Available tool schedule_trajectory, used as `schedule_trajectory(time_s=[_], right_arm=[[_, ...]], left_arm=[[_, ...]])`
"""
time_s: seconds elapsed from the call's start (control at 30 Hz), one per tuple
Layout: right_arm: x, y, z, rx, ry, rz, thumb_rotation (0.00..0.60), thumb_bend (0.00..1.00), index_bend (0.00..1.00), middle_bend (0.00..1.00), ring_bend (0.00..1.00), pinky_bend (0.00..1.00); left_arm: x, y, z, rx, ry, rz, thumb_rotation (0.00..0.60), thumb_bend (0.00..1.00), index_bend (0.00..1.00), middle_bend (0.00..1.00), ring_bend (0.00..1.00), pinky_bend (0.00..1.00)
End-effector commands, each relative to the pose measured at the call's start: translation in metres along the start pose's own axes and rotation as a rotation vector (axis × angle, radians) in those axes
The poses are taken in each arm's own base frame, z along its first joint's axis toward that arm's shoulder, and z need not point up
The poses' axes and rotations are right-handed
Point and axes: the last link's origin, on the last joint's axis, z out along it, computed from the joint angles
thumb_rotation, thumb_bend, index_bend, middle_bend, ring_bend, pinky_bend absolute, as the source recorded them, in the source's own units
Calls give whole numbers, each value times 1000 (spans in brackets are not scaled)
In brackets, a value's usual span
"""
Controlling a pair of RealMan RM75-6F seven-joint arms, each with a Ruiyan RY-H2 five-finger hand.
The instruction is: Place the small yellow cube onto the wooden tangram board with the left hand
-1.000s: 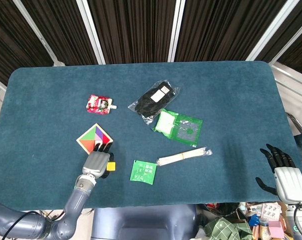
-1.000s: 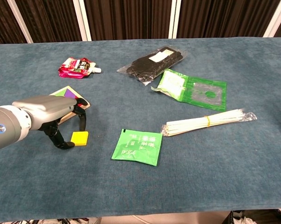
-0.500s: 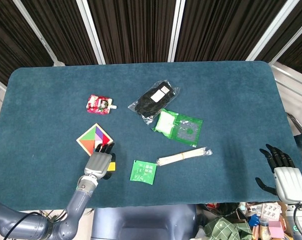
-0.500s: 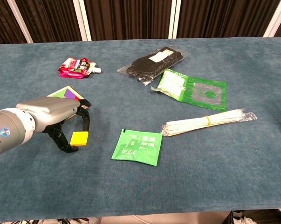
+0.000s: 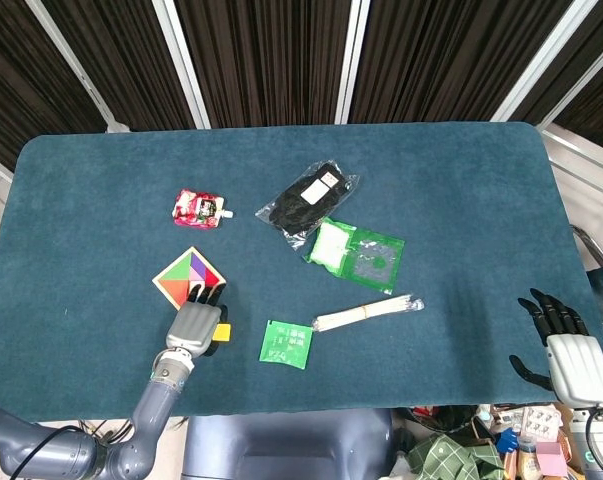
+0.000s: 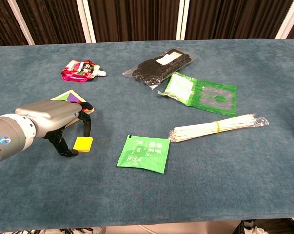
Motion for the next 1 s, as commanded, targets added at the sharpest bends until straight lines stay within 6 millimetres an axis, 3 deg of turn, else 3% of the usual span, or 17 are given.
schedule_trajectory(time_s=[0.03,0.63,0.87,1.0], right_arm=[[0,0,0,-3,1,3,600,168,147,46,75,129],[1,1,0,-6,0,1,600,169,147,46,75,129],[1,1,0,-7,0,0,600,168,147,46,75,129],[1,1,0,-6,2,-2,600,168,147,46,75,129]], left_arm=[[-1,-1,1,1,4,8,600,289,422,0,0,0],[1,-2,2,2,8,-1,600,377,458,0,0,0],[26,-15,4,25,90,-45,600,376,468,0,0,0],[43,-31,15,52,144,-98,600,377,474,0,0,0]])
